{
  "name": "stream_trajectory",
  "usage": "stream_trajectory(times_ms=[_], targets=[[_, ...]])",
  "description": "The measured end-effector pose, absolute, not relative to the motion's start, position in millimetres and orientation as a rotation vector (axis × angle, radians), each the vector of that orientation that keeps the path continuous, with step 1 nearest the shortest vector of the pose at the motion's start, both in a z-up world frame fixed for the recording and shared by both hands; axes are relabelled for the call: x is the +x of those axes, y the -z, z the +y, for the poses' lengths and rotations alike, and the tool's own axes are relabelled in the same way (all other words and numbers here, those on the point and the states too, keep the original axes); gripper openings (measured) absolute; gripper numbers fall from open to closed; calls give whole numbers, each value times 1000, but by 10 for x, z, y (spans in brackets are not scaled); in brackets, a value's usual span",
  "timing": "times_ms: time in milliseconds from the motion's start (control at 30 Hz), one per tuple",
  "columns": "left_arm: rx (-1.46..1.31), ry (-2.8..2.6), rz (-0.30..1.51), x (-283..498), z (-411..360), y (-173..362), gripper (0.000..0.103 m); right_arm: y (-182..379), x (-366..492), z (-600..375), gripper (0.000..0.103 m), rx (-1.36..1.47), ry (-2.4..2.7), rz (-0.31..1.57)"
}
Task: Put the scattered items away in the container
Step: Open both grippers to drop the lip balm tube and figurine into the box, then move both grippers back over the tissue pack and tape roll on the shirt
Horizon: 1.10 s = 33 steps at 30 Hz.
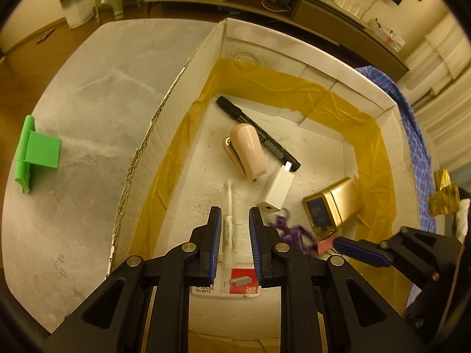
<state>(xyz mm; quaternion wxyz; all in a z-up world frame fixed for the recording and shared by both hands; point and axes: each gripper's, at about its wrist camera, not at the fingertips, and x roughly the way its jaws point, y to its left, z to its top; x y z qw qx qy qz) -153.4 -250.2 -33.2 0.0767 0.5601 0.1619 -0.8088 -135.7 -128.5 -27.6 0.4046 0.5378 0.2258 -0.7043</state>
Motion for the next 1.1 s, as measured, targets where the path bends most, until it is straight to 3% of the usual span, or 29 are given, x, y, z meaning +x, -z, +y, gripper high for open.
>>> stream_trajectory(times_ms=[200,333,467,867,1100], targets=[[1658,2416,455,-1478,-2429,266,25,95,-1175,-1061,45,1284,1784,517],[1632,2415,431,-1382,-2385,156,25,-75,-1027,-906,53,1229,1769,437],[1613,2435,388,-1261,-2279,7,25,-178,-906,-739,53,1172,1772,402],[1430,2663,109,-607,-1465,-550,28,-370,-651,254,53,1017,1836,114],[1429,2806,67,-455,-785,-719,41,-251,-700,935,53,1005,1922,-41]])
